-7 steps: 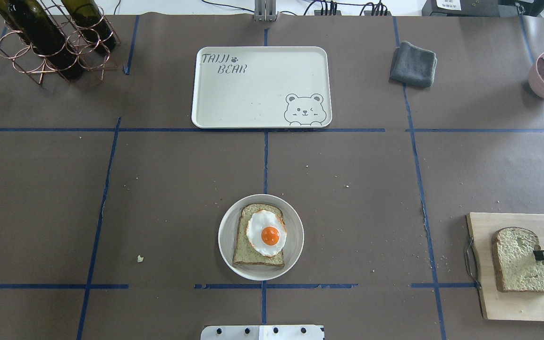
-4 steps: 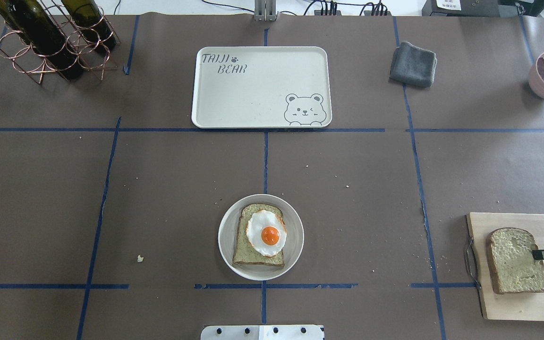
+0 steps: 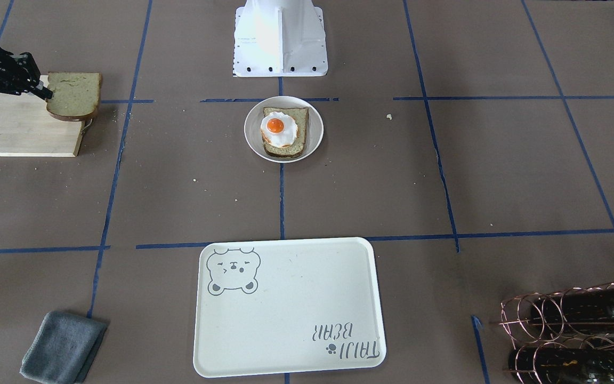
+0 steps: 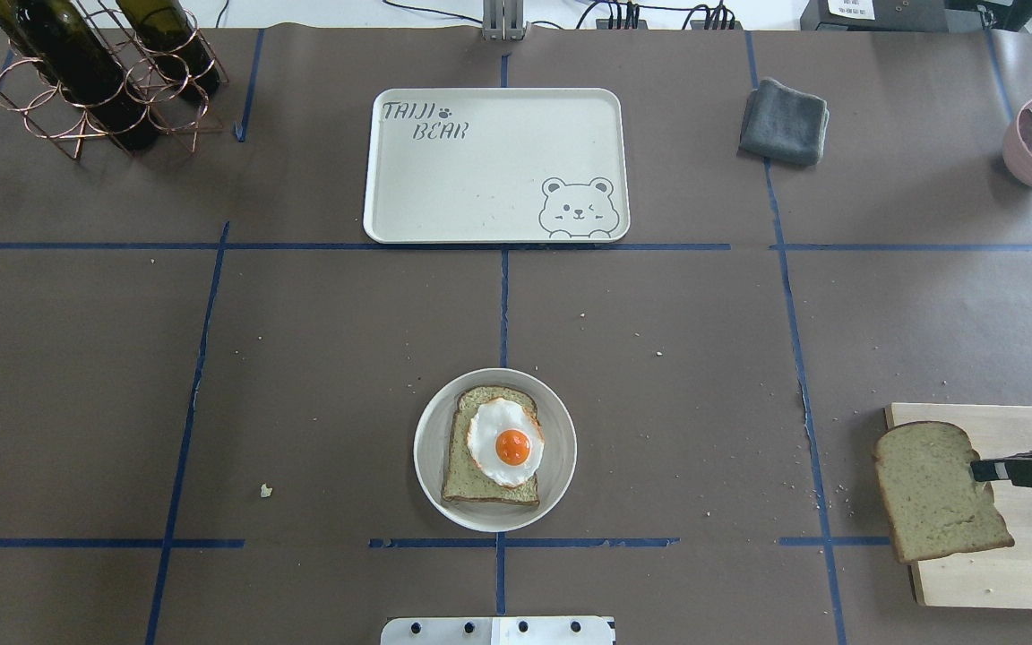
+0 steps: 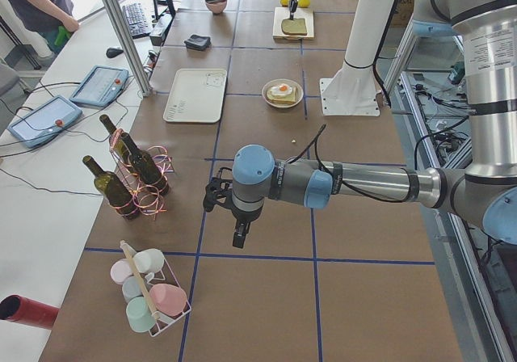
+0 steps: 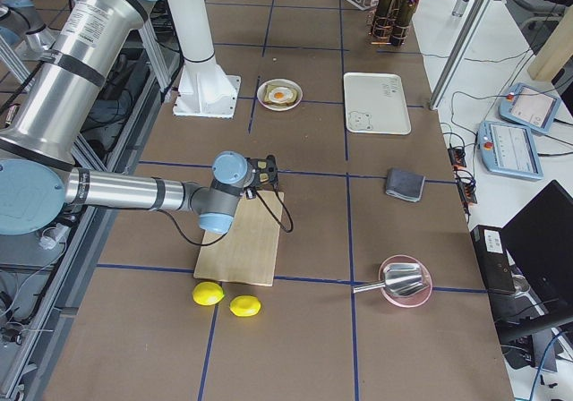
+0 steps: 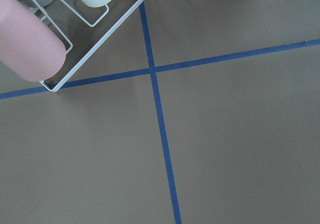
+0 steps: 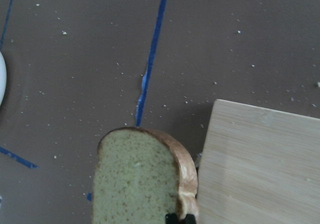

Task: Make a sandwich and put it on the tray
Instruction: 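Lift the bread slice with the right gripper and carry it over the egg toast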

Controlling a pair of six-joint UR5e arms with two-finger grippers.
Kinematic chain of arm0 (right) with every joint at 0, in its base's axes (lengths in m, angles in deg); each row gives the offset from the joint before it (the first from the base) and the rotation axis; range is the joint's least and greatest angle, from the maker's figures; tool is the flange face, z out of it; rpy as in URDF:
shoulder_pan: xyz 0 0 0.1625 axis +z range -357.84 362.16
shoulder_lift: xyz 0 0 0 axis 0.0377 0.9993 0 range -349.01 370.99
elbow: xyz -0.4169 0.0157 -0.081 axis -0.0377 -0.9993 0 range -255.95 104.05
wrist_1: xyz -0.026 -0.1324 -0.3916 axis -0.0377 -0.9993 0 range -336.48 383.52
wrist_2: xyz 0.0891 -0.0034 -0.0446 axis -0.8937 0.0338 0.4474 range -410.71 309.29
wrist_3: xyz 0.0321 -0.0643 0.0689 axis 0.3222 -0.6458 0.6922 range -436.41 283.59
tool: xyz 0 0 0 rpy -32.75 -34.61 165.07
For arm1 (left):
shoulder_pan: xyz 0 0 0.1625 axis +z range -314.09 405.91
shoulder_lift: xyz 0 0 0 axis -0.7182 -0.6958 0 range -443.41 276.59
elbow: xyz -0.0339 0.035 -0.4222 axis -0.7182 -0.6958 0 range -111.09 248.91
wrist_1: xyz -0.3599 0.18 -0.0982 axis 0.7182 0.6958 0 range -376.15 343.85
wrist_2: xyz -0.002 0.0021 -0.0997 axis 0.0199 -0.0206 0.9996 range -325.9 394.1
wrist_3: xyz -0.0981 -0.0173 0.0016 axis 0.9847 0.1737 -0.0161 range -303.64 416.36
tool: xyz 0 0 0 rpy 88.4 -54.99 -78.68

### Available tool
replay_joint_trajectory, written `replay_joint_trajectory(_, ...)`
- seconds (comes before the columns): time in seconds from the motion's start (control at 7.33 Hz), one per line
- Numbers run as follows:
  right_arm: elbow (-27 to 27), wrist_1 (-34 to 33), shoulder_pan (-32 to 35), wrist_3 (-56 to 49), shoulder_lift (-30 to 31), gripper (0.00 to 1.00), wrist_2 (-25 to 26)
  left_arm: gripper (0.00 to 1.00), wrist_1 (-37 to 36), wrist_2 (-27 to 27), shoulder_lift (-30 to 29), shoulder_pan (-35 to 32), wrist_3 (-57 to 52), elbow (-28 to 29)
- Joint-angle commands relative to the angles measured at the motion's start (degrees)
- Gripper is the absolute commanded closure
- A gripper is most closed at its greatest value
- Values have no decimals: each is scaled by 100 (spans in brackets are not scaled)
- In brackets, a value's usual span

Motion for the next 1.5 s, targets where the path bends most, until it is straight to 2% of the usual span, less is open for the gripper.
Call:
replay_joint_trajectory(0.0,191,-169,5,613,-956,100,-83,0,-6,-15,1,-7,0,9)
replay_joint_trajectory(0.27,191,-904,-231,1236,-2098,100,4,0,-6,-15,18,-7,0,26)
replay_joint_trajectory(0.41,200,-1126,-519,1640,-2530,100,335,0,-6,-15,36,-7,0,35)
replay_joint_trajectory(0.55,191,-1224,-1071,1835,-2769,100,1148,0,-6,-24,36,-7,0,53)
replay_joint_trajectory(0.68,191,-1651,-1642,1855,-3155,100,1965,0,-6,-24,36,-7,0,61)
replay_joint_trajectory(0.95,121,-2443,-2574,1864,-3832,100,3207,0,-6,-33,36,-7,0,79)
replay_joint_trajectory(1.09,68,-2716,-2849,1864,-4044,100,3595,0,-6,-33,27,-7,0,79)
replay_joint_trajectory(1.36,-150,-2824,-2983,1864,-4195,100,3643,0,-6,-42,36,-7,0,79)
